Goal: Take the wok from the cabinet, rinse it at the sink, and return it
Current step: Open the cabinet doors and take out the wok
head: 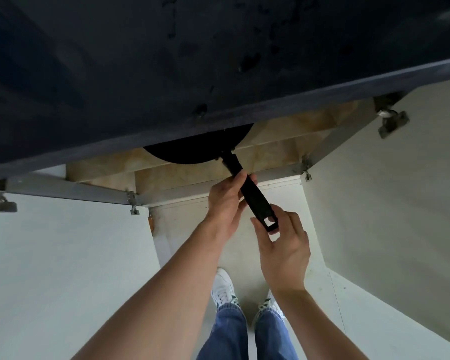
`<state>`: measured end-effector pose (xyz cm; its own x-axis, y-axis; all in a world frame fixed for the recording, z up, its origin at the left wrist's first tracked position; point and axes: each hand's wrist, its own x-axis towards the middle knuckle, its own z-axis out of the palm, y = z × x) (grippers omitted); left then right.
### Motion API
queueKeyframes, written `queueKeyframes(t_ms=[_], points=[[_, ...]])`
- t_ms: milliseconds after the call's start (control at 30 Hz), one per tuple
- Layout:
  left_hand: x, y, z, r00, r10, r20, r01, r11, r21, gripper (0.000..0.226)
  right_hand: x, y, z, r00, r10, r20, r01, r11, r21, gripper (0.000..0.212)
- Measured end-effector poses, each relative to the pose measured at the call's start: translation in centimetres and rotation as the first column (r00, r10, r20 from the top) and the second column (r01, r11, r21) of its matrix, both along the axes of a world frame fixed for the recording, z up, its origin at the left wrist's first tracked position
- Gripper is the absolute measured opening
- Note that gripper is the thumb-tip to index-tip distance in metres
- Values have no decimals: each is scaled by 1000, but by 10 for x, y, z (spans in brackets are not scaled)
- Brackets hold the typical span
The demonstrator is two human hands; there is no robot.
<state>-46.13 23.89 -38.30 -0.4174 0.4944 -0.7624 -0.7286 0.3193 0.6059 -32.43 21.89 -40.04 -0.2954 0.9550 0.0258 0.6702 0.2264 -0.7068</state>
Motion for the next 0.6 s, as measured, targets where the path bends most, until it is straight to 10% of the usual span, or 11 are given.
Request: queueKeyframes(t_ms=[133, 233, 367, 600], points=[[-3, -8, 0, 1000, -17, 23, 17, 1000, 21, 32, 0, 19, 3, 988, 62, -142, -119, 892, -437, 25], [-6, -18, -3, 1000, -12, 17, 12, 1000, 22, 39, -13, 39, 11, 940, 2, -340, -276, 589, -760, 21], [-8, -32, -11, 992, -121, 32, 119, 992, 43, 23, -23, 43, 12, 895, 2, -447, -414, 378, -828, 8], [-12, -31, -26, 987, -72, 141, 53, 990, 128, 28, -16, 25, 5, 886, -12, -463, -439, 294, -849, 13]])
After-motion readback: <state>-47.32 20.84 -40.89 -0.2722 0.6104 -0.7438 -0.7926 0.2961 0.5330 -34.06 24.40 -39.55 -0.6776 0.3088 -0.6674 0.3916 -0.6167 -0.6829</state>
